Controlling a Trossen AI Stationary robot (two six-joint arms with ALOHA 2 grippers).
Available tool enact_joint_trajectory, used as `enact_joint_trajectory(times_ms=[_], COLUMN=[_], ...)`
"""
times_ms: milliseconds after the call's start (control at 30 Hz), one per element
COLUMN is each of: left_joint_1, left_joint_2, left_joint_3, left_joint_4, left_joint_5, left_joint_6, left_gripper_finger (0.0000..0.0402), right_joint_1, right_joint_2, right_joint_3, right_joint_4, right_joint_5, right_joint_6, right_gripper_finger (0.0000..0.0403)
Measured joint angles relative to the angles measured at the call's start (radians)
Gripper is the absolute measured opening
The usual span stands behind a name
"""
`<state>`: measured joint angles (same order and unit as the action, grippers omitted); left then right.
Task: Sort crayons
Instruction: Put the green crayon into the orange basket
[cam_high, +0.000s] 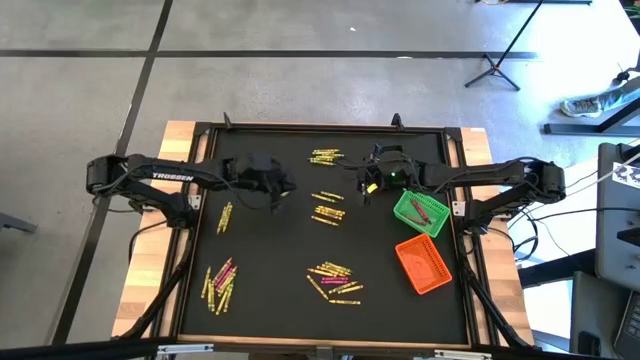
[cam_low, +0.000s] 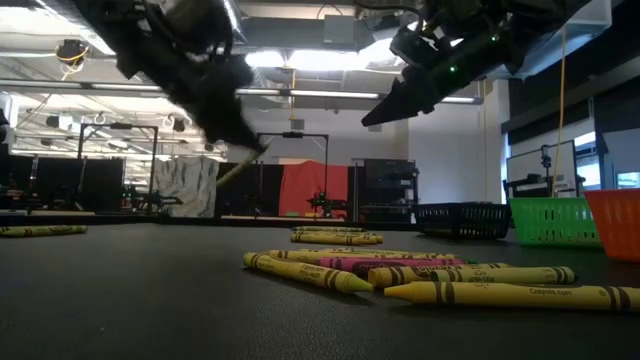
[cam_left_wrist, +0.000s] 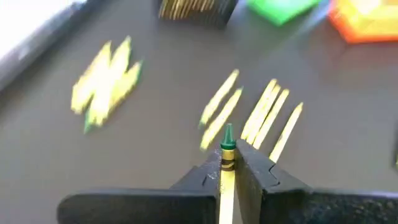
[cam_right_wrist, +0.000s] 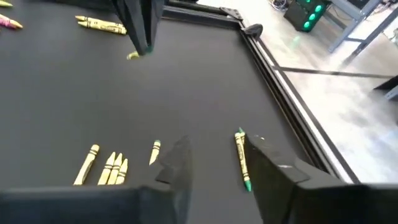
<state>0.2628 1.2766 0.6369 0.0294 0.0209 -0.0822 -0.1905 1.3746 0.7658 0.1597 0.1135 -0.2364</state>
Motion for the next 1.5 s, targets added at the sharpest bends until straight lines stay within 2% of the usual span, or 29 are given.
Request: enact_joint_trajectory(times_ms=[100,200,367,467,567,700,800,933,1133,1267,1500], left_joint_1=[-0.023,-0.036,-0.055,-0.062,-0.062,-0.063,-0.063,-0.063,-0.068,-0.067,-0.067], left_joint_2=[0.0,0.0,0.0,0.0,0.004,0.064,0.131,0.21,0.256,0.255,0.255], left_joint_3=[0.0,0.0,0.0,0.0,0.0,0.001,0.001,0.001,0.001,0.001,0.001], left_joint_4=[0.167,0.293,0.454,0.504,0.548,0.666,0.763,0.883,0.962,0.953,0.951], left_joint_5=[0.0,-0.002,0.0,0.006,0.076,0.164,0.173,0.165,0.165,0.165,0.162], left_joint_6=[0.068,0.132,0.244,0.288,0.332,0.356,0.38,0.381,0.389,0.391,0.428], left_gripper_finger=[0.0011,0.0011,0.0011,0.0011,0.0011,0.0011,0.0011,0.0011,0.0011,0.0011,0.0012], right_joint_1=[0.0,0.0,0.0,0.0,0.0,0.0,0.001,0.001,0.002,0.001,0.002], right_joint_2=[0.003,0.003,0.02,0.059,0.106,0.176,0.212,0.23,0.229,0.229,0.209], right_joint_3=[0.0,0.0,0.001,0.0,0.0,0.0,0.0,0.0,0.0,0.0,0.0], right_joint_4=[0.001,0.014,0.109,0.195,0.309,0.468,0.551,0.571,0.591,0.578,0.542], right_joint_5=[-0.001,-0.046,-0.145,-0.186,-0.222,-0.256,-0.288,-0.36,-0.361,-0.361,-0.335], right_joint_6=[0.005,-0.019,-0.03,-0.03,-0.03,-0.03,-0.028,-0.03,-0.036,-0.08,-0.11], right_gripper_finger=[0.019,0.0229,0.0245,0.0234,0.0219,0.0198,0.0186,0.0177,0.0157,0.0119,0.0018])
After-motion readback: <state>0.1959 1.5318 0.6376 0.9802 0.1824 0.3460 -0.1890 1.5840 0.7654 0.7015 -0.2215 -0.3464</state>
